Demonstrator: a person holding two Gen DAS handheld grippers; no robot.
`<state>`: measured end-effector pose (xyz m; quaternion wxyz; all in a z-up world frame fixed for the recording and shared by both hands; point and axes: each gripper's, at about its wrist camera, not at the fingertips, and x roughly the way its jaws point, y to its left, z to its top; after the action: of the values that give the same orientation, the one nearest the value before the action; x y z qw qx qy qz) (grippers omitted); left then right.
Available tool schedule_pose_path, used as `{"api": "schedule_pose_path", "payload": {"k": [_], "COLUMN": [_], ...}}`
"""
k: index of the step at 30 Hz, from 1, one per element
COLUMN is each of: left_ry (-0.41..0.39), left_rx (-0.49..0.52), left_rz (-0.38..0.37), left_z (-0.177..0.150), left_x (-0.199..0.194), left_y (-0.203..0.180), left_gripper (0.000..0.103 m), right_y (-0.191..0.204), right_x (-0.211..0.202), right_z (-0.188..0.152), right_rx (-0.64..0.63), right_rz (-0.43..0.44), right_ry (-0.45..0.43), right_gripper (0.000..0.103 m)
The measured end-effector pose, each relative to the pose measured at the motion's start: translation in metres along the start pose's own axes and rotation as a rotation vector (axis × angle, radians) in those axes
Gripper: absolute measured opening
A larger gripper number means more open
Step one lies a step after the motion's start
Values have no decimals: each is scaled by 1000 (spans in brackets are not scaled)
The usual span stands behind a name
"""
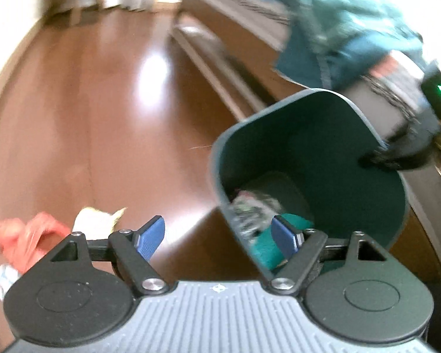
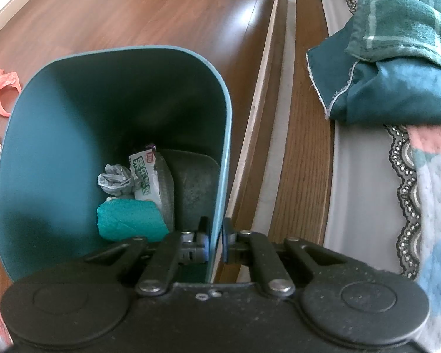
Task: Collect trash
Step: 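Lower the left gripper onto the orange foam net and grasp it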
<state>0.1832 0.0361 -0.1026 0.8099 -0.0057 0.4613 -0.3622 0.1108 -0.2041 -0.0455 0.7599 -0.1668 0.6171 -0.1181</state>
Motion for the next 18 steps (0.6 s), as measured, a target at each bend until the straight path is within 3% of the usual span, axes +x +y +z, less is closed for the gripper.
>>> {"api": "schedule_pose_path", "payload": {"k": [5,9,14,18], "left_ry": [6,86,254,344], "left_rx": [-162,-328,-495,-550], "left_rz": [198,264,237,254], "left_z": [-28,-58,-104,-141], "left_x": [-5,2,43,77], "left_y": [58,108,145,148], "left_gripper": [79,79,79,79], "right_y": [3,2,1,3], "right_x": [-3,-2,-3,-5], "right_z": [-1,-1,0,0], "right_rx": [-22,-22,-20,-20], "right_rz": [8,10,11,11], "right_ry": [-6,-8,-9,-9], "right_gripper": [9,8,8,9]}}
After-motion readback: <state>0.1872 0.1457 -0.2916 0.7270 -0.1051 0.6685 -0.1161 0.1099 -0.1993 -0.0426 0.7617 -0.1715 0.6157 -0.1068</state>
